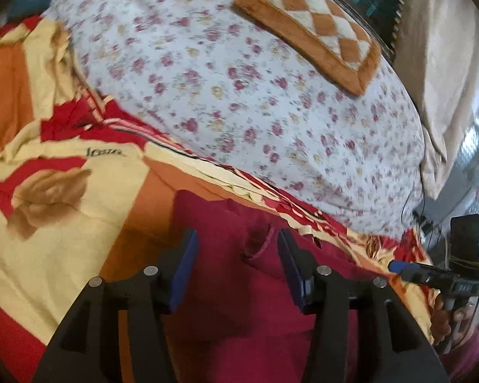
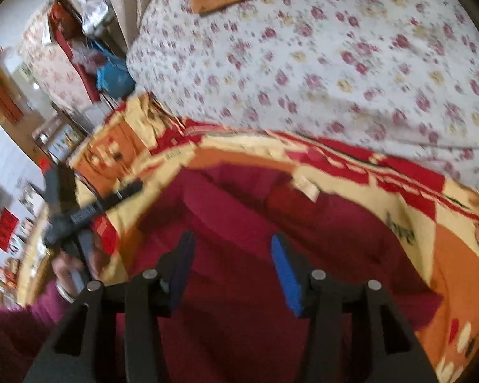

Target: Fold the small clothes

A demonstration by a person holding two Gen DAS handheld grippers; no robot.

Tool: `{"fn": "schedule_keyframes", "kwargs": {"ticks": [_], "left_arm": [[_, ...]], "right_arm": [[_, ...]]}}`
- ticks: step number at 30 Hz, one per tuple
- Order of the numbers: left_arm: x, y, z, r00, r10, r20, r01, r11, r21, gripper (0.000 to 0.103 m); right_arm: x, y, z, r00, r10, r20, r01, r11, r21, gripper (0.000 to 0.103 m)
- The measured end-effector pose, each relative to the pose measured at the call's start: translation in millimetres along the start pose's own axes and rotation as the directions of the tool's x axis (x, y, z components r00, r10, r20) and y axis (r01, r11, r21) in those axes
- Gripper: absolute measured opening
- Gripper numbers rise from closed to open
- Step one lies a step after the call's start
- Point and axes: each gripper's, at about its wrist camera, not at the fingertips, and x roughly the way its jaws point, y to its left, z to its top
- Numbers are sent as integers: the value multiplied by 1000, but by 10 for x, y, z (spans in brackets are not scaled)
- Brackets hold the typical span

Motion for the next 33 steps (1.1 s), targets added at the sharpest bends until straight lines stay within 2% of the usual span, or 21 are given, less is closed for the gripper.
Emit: {"fn": "schedule_keyframes", "kwargs": {"ticks": [3, 5, 10, 14, 15, 17, 18, 19, 21, 23, 25, 26, 27, 30, 31, 33], "left_arm": [[53, -246, 1, 1000, 10, -22, -7, 993, 115, 42], [192, -394, -11, 996, 11, -89, 6, 984, 180, 43], [534, -490, -48, 983, 75, -166, -32, 967, 251, 43], [763, -498, -22, 961, -1, -275, 69, 968, 239, 43], [814, -518, -26, 956, 3, -294, 74, 966, 250, 43], [873, -573, -30, 954, 37, -297, 55, 954, 295, 33], [885, -601, -18, 954, 54, -295, 46, 947, 319, 16], [895, -609, 7, 951, 57, -305, 46, 946, 320, 5], [871, -606, 119, 946, 8, -324, 78, 965, 252, 4], [813, -615, 244, 947, -12, -320, 79, 977, 196, 3], [767, -634, 365, 947, -26, -321, 78, 986, 148, 2], [723, -645, 434, 946, -47, -321, 88, 990, 114, 2], [689, -649, 488, 945, -58, -322, 92, 992, 90, 2], [524, -615, 592, 945, -76, -319, 83, 996, 9, 2], [474, -580, 602, 946, -78, -315, 79, 997, -9, 2], [424, -442, 571, 950, -49, -308, 37, 998, -45, 2]], "right_arm": [[26, -128, -252, 997, -68, -29, 68, 998, 7, 53], [29, -213, -352, 996, -82, -37, 83, 996, 24, 53], [-153, -452, -651, 995, -99, -16, 100, 990, 98, 54], [-282, -551, -801, 995, -97, 3, 96, 987, 127, 55], [-307, -563, -825, 994, -105, 8, 103, 986, 128, 55], [-372, -560, -874, 988, -151, 35, 147, 983, 109, 55], [-377, -540, -873, 985, -169, 43, 164, 981, 100, 55], [-380, -516, -888, 977, -207, 58, 202, 976, 81, 55], [-340, -478, -891, 968, -243, 64, 240, 969, 52, 55], [-196, -429, -887, 957, -285, 45, 286, 958, -19, 55], [-19, -422, -876, 916, -399, 35, 401, 912, -88, 33], [28, -460, -867, 905, -425, 24, 426, 901, -84, 6], [33, -504, -858, 907, -420, 17, 420, 905, -62, 7], [-275, -549, -847, 957, -278, 79, 276, 960, 43, 7], [-460, -523, -868, 972, -201, 119, 196, 979, 50, 7], [-595, -500, -914, 984, -130, 125, 128, 991, 25, 7]]}}
